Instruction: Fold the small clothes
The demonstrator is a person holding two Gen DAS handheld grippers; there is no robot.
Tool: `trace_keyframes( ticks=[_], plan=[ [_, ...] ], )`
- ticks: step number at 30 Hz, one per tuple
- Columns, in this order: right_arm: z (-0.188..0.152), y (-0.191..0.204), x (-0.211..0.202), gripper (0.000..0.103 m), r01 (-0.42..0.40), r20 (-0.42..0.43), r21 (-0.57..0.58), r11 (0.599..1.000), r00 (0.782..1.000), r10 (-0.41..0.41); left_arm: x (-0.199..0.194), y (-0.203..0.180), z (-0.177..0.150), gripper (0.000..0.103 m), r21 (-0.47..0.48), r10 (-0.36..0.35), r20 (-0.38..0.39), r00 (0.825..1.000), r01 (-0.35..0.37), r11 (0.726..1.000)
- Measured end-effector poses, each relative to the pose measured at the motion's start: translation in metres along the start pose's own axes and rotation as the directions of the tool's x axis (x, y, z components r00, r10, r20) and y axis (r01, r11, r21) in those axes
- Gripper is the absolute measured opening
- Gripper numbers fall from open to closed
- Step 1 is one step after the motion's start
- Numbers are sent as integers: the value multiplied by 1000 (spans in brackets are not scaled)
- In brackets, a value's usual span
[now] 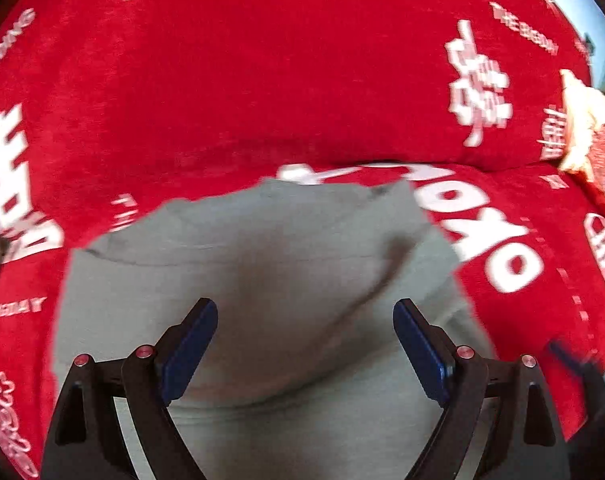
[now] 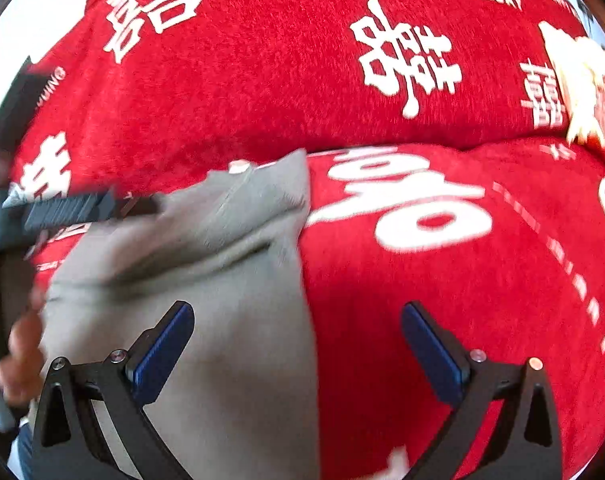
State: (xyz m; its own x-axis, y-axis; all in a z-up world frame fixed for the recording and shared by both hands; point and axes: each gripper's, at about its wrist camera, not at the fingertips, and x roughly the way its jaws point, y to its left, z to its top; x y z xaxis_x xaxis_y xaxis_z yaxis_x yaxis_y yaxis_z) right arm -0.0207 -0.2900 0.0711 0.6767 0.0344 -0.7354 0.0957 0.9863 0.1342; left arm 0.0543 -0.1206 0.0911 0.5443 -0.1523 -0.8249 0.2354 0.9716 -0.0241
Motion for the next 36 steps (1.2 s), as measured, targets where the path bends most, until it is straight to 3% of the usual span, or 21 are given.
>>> trace_keyframes(
  ticks=[4,9,12,18,23,27,31,33,36],
  plan=[
    [46,27,20,103,11,-5,-66,998,1000,-12,2,33,-9,90,-61,86,-5,996,-86,994],
    [78,75,46,103,-192,-69,-85,978,980,187,4,69,-22,90,-115,132,-18,991,-134,984],
    [82,89,77,101,-275,-161,-14,961,949,269,6,84,-27,90,-140,134,-27,991,-137,981],
    [72,74,114,97,-187,-253,43,981,948,192,22,98,-33,90,-159,132,-60,989,-140,977],
    [67,66,104,97,-148,-247,-10,989,959,141,35,108,-39,90,-184,116,-88,989,-130,974],
    [60,56,88,97,-54,-257,-80,995,966,31,36,118,-49,90,-190,120,-105,987,-139,972],
    [77,13,58,97,-100,-169,74,992,979,111,33,128,-51,90,-201,124,-106,987,-144,969],
    [94,-2,54,97,-83,-143,121,989,985,100,34,128,-49,90,-211,120,-112,986,-141,967],
    [114,-2,73,97,-101,-206,99,990,971,120,33,121,-48,90,-202,106,-103,989,-126,971]
  ],
)
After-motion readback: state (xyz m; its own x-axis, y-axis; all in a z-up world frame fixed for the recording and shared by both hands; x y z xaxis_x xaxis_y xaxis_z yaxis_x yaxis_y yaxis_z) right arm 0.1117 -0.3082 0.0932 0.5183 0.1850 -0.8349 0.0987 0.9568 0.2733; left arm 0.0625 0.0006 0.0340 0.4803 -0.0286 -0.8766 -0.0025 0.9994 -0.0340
